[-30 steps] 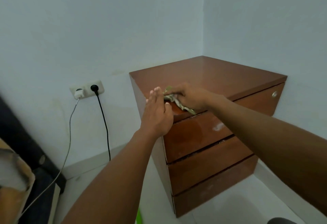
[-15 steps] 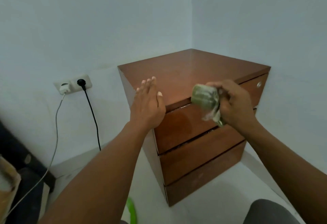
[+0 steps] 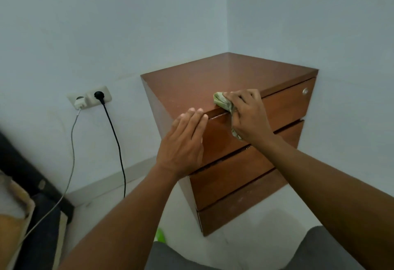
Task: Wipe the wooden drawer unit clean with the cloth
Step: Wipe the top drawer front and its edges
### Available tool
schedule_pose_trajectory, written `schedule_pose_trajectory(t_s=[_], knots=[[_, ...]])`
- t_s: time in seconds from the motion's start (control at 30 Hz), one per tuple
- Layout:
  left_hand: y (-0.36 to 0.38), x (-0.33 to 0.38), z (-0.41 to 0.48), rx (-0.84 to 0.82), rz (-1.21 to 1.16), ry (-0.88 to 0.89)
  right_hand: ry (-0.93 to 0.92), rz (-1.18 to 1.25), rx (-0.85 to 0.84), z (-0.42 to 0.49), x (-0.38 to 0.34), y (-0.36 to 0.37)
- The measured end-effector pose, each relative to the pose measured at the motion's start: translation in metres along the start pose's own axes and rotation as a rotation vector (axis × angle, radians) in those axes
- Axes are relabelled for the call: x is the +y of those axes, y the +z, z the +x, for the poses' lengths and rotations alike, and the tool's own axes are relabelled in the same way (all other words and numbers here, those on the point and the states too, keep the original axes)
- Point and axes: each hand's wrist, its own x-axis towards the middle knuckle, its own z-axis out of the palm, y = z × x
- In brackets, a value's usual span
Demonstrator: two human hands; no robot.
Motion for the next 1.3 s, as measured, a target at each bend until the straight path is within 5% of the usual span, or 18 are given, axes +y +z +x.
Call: schedule_pose_trajectory(t_s=[0.37,1.3], knots=[[0.016,0.049,-0.016,-0.122,0.075,-0.187,-0.028,0.072,-0.241,0.009,0.003,-0.011],[-0.016,0.085,0.022,-0.145,-0.009,-0.413,0.006,0.122,-0.315,0.029,0.004,-0.032]])
